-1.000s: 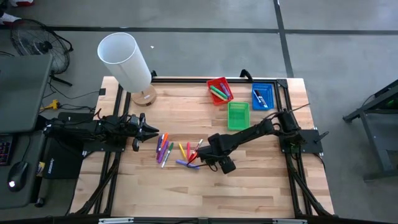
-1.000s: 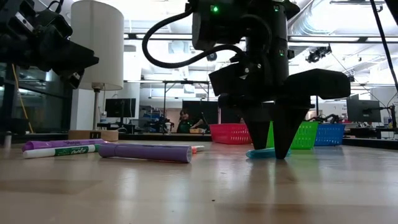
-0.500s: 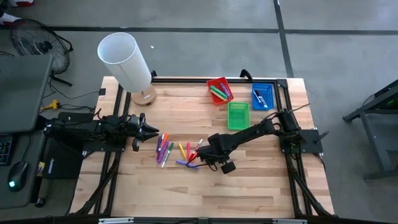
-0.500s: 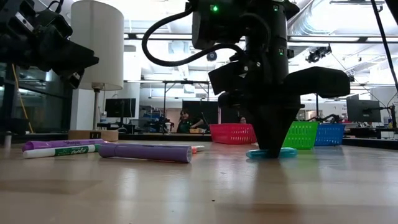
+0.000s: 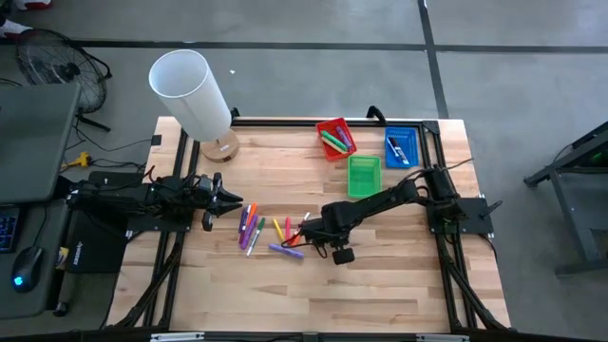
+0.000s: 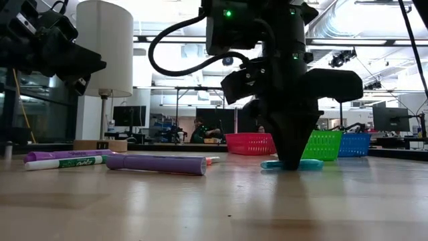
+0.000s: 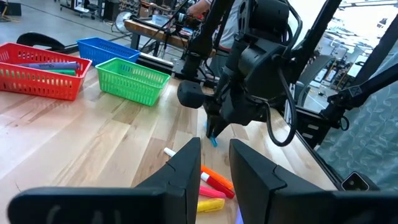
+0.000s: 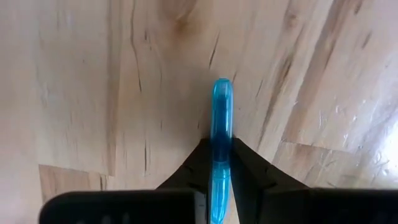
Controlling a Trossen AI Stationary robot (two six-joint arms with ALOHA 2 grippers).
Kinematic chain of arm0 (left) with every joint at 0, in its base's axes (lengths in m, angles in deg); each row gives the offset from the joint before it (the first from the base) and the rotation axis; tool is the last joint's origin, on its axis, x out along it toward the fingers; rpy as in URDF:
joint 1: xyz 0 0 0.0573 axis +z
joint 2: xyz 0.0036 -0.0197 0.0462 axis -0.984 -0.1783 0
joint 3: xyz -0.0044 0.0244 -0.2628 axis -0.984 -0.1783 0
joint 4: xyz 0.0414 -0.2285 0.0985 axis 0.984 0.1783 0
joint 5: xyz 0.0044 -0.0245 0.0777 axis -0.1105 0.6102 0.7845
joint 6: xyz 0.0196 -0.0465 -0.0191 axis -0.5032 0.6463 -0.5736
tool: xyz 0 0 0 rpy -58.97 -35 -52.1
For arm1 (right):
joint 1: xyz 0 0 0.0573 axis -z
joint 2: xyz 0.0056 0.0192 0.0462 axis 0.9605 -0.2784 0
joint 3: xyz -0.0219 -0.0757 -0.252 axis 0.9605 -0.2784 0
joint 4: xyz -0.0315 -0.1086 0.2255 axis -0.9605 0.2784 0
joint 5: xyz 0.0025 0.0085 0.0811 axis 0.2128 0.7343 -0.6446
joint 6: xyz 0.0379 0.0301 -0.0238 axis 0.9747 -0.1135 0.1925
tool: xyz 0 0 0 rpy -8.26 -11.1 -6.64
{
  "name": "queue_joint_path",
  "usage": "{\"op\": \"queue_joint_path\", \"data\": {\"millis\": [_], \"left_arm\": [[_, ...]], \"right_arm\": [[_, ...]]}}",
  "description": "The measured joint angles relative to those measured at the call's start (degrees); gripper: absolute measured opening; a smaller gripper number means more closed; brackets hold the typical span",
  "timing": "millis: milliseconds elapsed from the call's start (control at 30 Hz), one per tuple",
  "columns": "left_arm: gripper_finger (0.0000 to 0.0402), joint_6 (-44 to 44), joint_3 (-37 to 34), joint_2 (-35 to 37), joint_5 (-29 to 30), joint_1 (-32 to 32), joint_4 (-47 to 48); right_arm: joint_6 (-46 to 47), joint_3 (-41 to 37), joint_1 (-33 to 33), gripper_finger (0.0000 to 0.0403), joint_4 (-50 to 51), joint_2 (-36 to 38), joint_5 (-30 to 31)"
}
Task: Pick & Place Markers
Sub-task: Put the blue pen in the green bin
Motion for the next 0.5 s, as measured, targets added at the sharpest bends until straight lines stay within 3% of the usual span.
{"op": "queue_joint_path", "data": {"millis": [500], "left_arm": [[0.0083, 0.01, 0.0, 0.0, 0.0, 0.0, 0.0]], "right_arm": [[13.99, 0.01, 4.5, 0.0026, 8.58, 11.29, 8.56]]}}
